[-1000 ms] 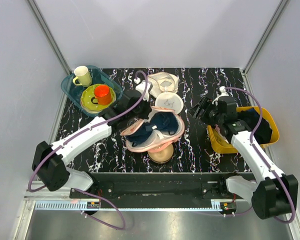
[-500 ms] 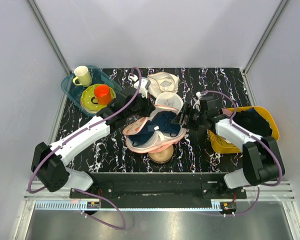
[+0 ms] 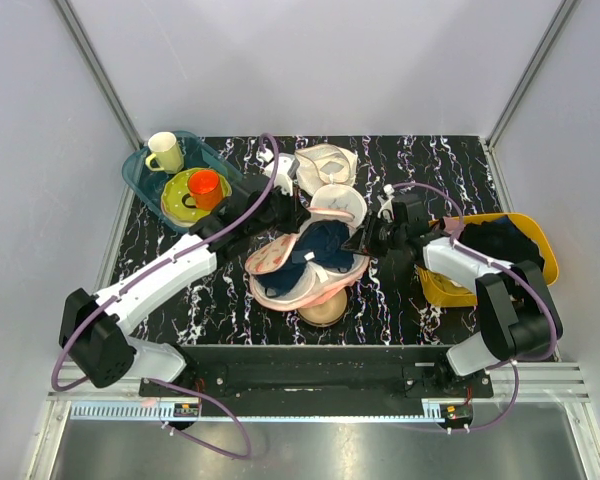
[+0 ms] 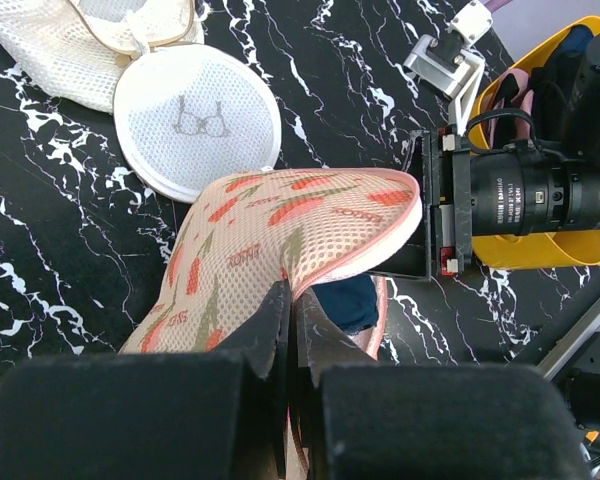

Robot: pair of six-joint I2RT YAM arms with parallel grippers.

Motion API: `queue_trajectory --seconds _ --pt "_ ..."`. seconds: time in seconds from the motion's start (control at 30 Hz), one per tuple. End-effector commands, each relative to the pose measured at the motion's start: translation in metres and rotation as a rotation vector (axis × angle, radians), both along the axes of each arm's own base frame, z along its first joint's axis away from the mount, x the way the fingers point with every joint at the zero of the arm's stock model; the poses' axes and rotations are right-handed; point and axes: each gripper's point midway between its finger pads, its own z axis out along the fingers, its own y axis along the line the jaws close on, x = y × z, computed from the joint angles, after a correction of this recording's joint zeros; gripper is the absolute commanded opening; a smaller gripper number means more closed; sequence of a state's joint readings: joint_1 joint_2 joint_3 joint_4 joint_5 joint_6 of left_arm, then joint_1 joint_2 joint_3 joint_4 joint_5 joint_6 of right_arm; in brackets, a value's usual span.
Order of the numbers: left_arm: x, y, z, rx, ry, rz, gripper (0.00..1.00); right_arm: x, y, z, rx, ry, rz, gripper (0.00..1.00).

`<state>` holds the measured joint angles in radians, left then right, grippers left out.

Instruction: Unzip the laundry bag and remove the bra

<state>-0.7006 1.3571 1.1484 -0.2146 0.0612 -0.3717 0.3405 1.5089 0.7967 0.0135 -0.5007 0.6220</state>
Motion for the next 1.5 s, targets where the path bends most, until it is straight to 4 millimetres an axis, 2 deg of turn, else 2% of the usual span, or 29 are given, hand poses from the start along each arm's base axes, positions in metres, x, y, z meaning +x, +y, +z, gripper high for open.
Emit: queue_trajectory --seconds 0.0,0.03,0.1,0.13,0.17,0.2,0.27,0.33,0.43,0.47,0.53,0.57,0.6,0.63,0.67,0.73,0.77,0.8,0.87,0.9,0.97,1.0,1.2,1.23,1.27,1.33,1.37,1.43,1.47 --pt "-0.001 0.002 0.036 -0.091 -0.091 0.005 0.00 0.000 0.005 0.016 0.027 -0.060 0.002 0.24" --pt "-0.001 0.003 0.035 -0.088 -0.089 0.008 0.00 -0.001 0.003 0.016 0.019 -0.062 -0.002 0.22" --pt "-0.002 0.005 0.037 -0.098 -0.095 0.010 0.00 -0.001 0.000 0.018 0.002 -0.079 -0.008 0.26" --pt "-0.002 0.006 0.038 -0.101 -0.096 0.012 0.00 -0.002 -0.003 0.015 -0.009 -0.069 -0.011 0.33" --pt "-0.002 0.006 0.039 -0.104 -0.100 0.011 0.00 -0.002 -0.004 0.009 -0.024 -0.061 -0.019 0.54" --pt "-0.004 0.007 0.040 -0.108 -0.100 0.009 0.00 -0.004 -0.007 0.001 -0.042 -0.048 -0.024 0.61" --pt "-0.005 0.007 0.042 -0.115 -0.104 0.007 0.00 -0.007 -0.010 -0.018 -0.057 -0.013 -0.038 0.63" --pt "-0.007 0.006 0.041 -0.120 -0.101 -0.006 0.00 -0.008 -0.005 -0.020 -0.019 -0.008 -0.035 0.63" --pt "-0.008 0.007 0.038 -0.120 -0.095 -0.003 0.00 -0.012 0.002 -0.018 0.032 0.001 -0.020 0.52" --pt "-0.008 0.007 0.038 -0.120 -0.097 0.000 0.00 -0.010 0.002 -0.010 0.039 -0.019 -0.025 0.47" --pt "-0.007 0.008 0.037 -0.117 -0.096 0.005 0.00 -0.009 0.000 -0.001 0.038 -0.033 -0.029 0.28" --pt "-0.006 0.009 0.035 -0.113 -0.095 0.013 0.00 -0.006 0.000 0.017 0.048 -0.081 -0.034 0.18" --pt "-0.006 0.010 0.036 -0.111 -0.099 0.018 0.00 -0.008 -0.001 0.024 0.040 -0.086 -0.037 0.00" --pt "-0.004 0.012 0.033 -0.105 -0.096 0.028 0.00 -0.007 -0.003 0.034 0.040 -0.108 -0.041 0.00" --pt "-0.002 0.013 0.031 -0.106 -0.094 0.042 0.00 -0.005 -0.005 0.059 0.050 -0.173 -0.053 0.00" --pt "0.006 0.020 0.026 -0.097 -0.083 0.086 0.00 -0.011 -0.011 0.075 0.033 -0.197 -0.063 0.00" --pt "0.010 0.023 0.021 -0.096 -0.062 0.112 0.00 -0.011 -0.014 0.099 0.043 -0.261 -0.076 0.00" --pt "0.013 0.025 0.018 -0.097 -0.049 0.125 0.00 -0.016 -0.017 0.105 0.034 -0.268 -0.076 0.00" --pt "0.023 0.034 0.009 -0.092 -0.023 0.188 0.00 -0.020 -0.024 0.136 0.039 -0.345 -0.095 0.00" --pt "0.026 0.038 0.007 -0.089 -0.017 0.211 0.00 -0.024 -0.027 0.140 0.028 -0.346 -0.101 0.00" --pt "0.032 0.050 0.001 -0.090 -0.002 0.269 0.00 -0.028 -0.037 0.168 0.020 -0.419 -0.137 0.00" --pt "0.033 0.053 0.001 -0.095 -0.001 0.277 0.00 -0.032 -0.042 0.171 0.003 -0.420 -0.149 0.00" --pt "0.044 0.078 -0.003 -0.063 0.000 0.377 0.00 -0.041 -0.071 0.228 -0.014 -0.562 -0.288 0.00" --pt "0.044 0.080 -0.006 -0.058 0.007 0.383 0.00 -0.040 -0.080 0.236 -0.029 -0.584 -0.328 0.00" --pt "0.044 0.081 -0.007 -0.057 0.010 0.385 0.00 -0.041 -0.086 0.254 -0.041 -0.632 -0.351 0.00" --pt "0.043 0.079 -0.008 -0.064 0.013 0.376 0.00 -0.040 -0.105 0.269 -0.092 -0.670 -0.436 0.00" --pt "0.042 0.078 -0.009 -0.069 0.017 0.369 0.00 -0.041 -0.113 0.289 -0.113 -0.718 -0.462 0.00" --pt "0.041 0.078 -0.009 -0.074 0.015 0.367 0.00 -0.037 -0.131 0.299 -0.178 -0.736 -0.536 0.00" --pt "0.041 0.079 -0.008 -0.076 0.014 0.371 0.00 -0.039 -0.138 0.318 -0.199 -0.778 -0.556 0.00"
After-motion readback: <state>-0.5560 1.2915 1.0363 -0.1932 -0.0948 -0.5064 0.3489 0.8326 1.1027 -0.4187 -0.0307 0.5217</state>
